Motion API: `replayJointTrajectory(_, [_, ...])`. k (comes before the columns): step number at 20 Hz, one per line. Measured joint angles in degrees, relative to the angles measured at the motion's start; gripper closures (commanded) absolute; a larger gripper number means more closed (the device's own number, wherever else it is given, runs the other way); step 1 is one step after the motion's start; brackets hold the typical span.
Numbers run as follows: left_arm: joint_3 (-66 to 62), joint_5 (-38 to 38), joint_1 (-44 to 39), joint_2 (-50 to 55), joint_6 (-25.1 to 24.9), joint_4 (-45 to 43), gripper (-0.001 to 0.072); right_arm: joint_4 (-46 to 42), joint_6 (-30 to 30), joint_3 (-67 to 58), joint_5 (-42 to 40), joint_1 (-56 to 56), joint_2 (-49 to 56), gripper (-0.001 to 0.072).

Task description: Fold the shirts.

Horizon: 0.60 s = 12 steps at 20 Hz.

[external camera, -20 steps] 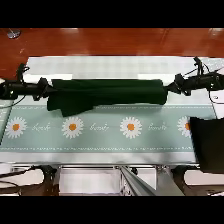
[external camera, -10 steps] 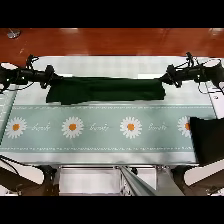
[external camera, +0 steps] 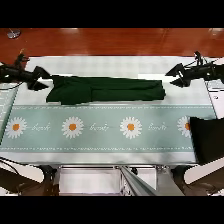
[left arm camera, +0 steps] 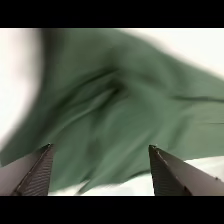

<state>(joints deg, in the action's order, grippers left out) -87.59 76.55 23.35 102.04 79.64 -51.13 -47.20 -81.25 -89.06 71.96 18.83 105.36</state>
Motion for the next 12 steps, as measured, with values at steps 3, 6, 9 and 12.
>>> replayJointTrajectory(3, [7.10, -1.84, 2.23, -6.84, -0.33, -4.39, 0.0006, -6.64, -2.36, 0.96, 3.37, 0.55, 0.17, 0.0093])
replayJointTrajectory(6, [19.28, -10.56, 2.38, -17.03, -3.80, -2.49, 0.0006, -9.07, -3.45, 1.77, 4.28, -0.33, 1.05, 0.0093])
replayJointTrajectory(9, [30.36, -16.90, 0.46, -26.62, -8.66, 3.34, 0.0006, -6.80, -3.85, 2.01, 4.33, -2.23, 2.60, 0.0093])
replayJointTrajectory(12, [36.54, -18.75, -3.28, -32.39, -11.45, 7.02, 0.0006, -3.80, -3.89, 2.08, 4.02, -4.50, 3.98, 0.0093])
